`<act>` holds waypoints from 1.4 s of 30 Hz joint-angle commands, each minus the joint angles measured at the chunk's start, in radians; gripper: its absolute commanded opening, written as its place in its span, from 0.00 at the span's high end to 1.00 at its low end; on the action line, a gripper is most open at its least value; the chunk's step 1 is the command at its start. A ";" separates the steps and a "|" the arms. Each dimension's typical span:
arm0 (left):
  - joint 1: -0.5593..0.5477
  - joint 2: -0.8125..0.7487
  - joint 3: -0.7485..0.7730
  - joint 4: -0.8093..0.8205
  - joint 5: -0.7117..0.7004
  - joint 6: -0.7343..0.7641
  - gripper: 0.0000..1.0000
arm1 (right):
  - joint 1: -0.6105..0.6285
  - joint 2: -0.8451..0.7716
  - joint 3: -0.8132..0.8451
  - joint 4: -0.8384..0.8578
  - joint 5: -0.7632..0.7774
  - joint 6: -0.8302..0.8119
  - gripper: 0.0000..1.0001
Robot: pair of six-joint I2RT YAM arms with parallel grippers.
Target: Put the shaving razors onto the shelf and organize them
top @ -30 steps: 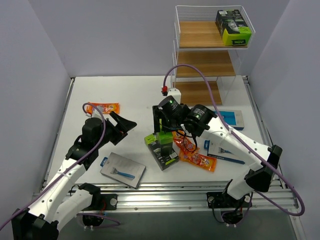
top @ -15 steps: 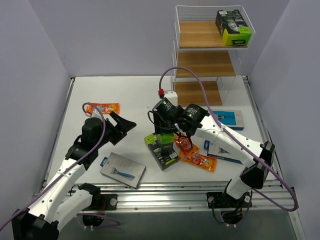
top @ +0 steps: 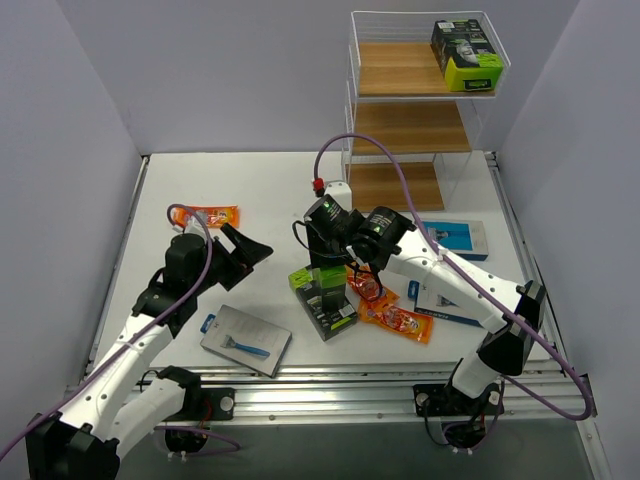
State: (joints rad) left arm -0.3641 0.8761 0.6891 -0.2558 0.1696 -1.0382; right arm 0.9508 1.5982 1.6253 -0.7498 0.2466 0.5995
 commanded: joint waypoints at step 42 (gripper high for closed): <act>0.059 0.077 0.222 -0.109 -0.059 0.503 0.06 | -0.311 -0.653 -0.160 0.504 0.215 0.333 1.00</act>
State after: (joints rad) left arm -0.3099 0.9802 0.9077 -0.4374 0.1047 -0.5713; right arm 0.6472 0.9707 1.4246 -0.4271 0.3103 0.8753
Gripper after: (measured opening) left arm 0.941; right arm 0.476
